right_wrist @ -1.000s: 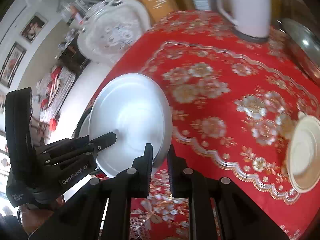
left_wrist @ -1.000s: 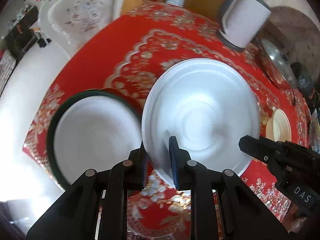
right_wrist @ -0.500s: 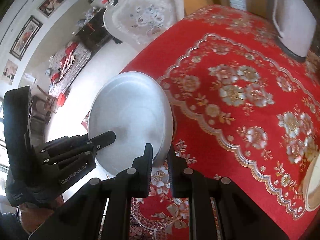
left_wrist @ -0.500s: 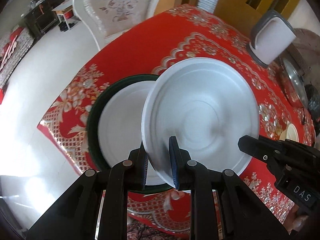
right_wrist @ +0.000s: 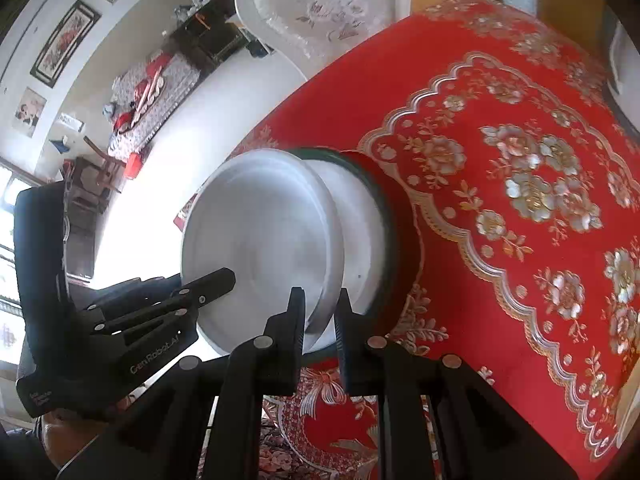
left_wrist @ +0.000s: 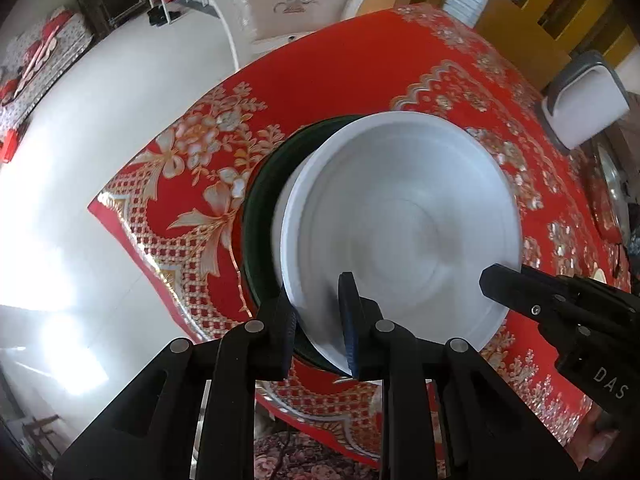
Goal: Organize plates and bowls
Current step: 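Lower the small white plate into the stack held by the left tool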
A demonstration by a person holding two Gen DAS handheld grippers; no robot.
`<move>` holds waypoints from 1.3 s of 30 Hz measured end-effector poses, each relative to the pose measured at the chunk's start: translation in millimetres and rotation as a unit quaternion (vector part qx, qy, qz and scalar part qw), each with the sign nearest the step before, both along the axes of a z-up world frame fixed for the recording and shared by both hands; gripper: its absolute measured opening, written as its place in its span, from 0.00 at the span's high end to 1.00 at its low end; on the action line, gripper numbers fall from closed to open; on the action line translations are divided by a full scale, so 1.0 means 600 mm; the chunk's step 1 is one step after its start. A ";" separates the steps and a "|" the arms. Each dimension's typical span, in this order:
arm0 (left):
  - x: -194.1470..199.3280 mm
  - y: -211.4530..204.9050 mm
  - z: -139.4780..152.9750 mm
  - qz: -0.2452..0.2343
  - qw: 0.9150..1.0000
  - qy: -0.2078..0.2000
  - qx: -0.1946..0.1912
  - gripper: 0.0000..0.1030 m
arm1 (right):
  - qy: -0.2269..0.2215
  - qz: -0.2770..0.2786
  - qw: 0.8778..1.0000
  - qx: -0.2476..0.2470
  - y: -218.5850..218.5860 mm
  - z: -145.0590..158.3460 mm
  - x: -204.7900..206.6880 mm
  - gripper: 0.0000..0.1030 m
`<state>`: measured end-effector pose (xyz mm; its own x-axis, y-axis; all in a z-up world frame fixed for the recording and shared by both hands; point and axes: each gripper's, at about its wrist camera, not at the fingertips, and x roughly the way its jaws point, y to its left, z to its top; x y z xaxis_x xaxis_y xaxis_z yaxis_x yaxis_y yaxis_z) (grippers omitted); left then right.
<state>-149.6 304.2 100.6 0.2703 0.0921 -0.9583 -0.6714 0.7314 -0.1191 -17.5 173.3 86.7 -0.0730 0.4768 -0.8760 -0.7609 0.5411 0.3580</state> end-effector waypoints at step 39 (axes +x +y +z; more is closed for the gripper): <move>0.022 -0.004 -0.036 -0.015 1.000 0.024 0.000 0.80 | 0.019 -0.007 1.000 -0.003 -0.006 0.007 0.003 0.86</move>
